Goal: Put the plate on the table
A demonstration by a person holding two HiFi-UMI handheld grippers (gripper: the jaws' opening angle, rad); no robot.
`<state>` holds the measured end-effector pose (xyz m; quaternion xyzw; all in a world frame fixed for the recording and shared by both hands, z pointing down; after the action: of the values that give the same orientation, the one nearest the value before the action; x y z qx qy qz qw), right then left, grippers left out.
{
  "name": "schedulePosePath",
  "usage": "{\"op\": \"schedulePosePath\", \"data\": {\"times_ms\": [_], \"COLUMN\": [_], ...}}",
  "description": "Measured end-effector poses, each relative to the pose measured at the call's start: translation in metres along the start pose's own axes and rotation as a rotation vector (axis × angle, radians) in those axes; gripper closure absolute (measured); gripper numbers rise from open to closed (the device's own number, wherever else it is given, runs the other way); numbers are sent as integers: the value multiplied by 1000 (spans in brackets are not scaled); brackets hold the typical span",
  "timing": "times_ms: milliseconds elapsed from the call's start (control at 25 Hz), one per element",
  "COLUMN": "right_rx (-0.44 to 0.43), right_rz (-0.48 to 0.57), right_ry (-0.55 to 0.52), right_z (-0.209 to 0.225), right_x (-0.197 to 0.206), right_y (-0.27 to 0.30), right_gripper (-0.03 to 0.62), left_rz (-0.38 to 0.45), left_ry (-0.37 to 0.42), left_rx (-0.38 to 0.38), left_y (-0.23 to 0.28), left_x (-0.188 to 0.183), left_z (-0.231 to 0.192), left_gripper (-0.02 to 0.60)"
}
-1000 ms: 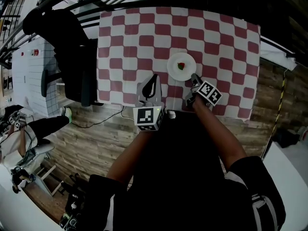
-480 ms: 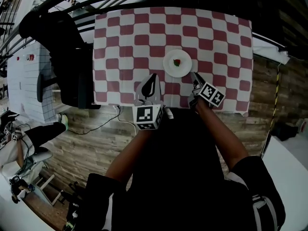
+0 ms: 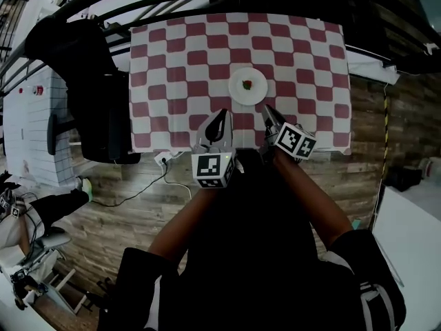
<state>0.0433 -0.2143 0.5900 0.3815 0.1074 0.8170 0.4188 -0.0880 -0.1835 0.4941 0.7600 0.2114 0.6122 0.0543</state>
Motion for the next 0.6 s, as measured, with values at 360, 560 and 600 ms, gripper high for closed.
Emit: {"op": "schedulePosePath", "data": {"times_ms": [360,560,600], "right_rx": [7,42,51], "right_rz": [28,67,78], "right_ry": [-239,-374,-401], "right_z": [-81,-108,-113], "right_x": [19,25,25], "right_y": [-50,-72,-77], "right_gripper": [595,595,595], "left_rz": [-13,16,22], "left_ry": [-15,-18,-19], "left_rx": [64,138,146], "left_y": [-54,-72,-75], "left_x": [-2,-15,-16], "left_z": [8,23,27], "left_gripper": [572,572,572]}}
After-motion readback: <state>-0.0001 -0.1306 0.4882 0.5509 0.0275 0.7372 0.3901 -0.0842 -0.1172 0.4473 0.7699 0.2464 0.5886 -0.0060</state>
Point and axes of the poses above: the fingertips, and each gripper's own axes: y forward along the fingers, z to its right, x out of its underside, the point moved 1 cm from there along -y, backward along the fingers, and after that the axes turned 4 degrees about -y, right-handed, at the moved point
